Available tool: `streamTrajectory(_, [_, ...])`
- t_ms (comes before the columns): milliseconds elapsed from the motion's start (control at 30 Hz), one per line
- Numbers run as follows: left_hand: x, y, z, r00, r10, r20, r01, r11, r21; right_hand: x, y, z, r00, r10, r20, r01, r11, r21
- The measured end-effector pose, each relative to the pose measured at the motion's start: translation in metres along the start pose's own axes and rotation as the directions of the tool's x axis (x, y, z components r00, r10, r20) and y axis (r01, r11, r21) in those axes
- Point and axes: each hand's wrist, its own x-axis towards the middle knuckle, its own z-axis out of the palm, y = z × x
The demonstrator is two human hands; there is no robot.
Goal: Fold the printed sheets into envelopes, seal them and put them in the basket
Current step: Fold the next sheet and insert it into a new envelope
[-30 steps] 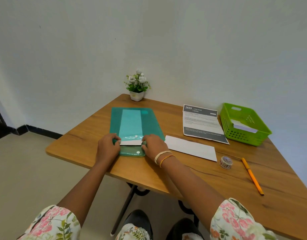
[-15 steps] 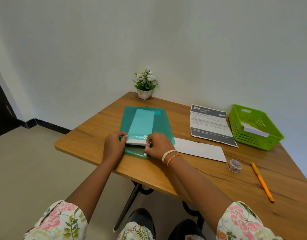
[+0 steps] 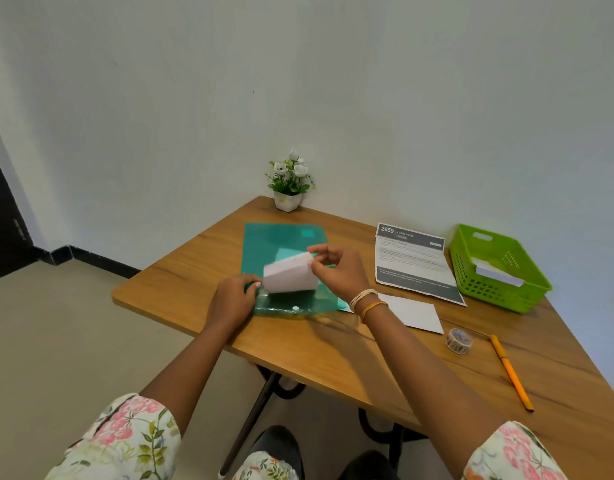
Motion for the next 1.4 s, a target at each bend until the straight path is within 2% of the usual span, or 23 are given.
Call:
streamTrajectory(67, [0.0,0.0,0.0,1.0,0.009,0.007,-0.009,1.0,0.006,-0.002,0.0,-0.003,0.98,0.004,0.199,0.034,0.982,-0.187])
streamTrajectory(133, [0.001,0.0,0.0,1.0,-0.005,0.005,0.005,1.0,0.01,-0.009,0.002,-0.001,0.932,0.068,0.357,0.059,0.941,-0.333])
streamTrajectory(233, [0.001,0.0,0.001,1.0,-0.014,0.007,0.014,1.0,0.016,-0.022,0.007,0.003,0.893,0.146,0.426,0.056,0.904,-0.425])
streamTrajectory(467, [0.001,0.0,0.0,1.0,-0.018,0.019,0.019,0.999,-0.046,-0.025,0.023,0.011,0.949,0.098,0.299,0.07,0.86,-0.506])
streamTrajectory(600, [0.0,-0.006,-0.004,0.984,-0.032,0.173,0.061,0.985,-0.164,-0.025,0.028,0.012,0.972,0.08,0.223,0.042,0.868,-0.495])
streamTrajectory(733, [0.001,-0.004,-0.007,0.964,0.016,0.265,-0.001,0.998,-0.059,-0.026,0.031,0.012,0.979,0.065,0.193,0.038,0.872,-0.488])
streamTrajectory(967, [0.004,-0.009,-0.001,0.974,0.002,0.226,-0.001,1.0,-0.004,-0.031,0.036,0.013,0.974,0.076,0.215,0.042,0.867,-0.497])
streamTrajectory(1133, [0.005,-0.009,0.001,0.992,-0.007,0.125,0.024,0.99,-0.137,-0.033,0.036,0.015,0.967,0.085,0.241,0.055,0.853,-0.518])
streamTrajectory(1200, [0.005,-0.009,0.001,0.996,-0.014,0.084,0.03,0.981,-0.191,-0.036,0.036,0.016,0.977,0.03,0.209,0.085,0.85,-0.52])
streamTrajectory(1300, [0.005,-0.008,0.0,0.999,-0.026,0.047,0.035,0.978,-0.204,-0.039,0.035,0.019,0.983,-0.125,0.131,0.18,0.768,-0.614])
streamTrajectory(1400, [0.006,-0.008,0.0,0.999,-0.037,0.028,0.042,0.979,-0.198,-0.039,0.029,0.023,0.961,-0.212,0.18,0.278,0.702,-0.656])
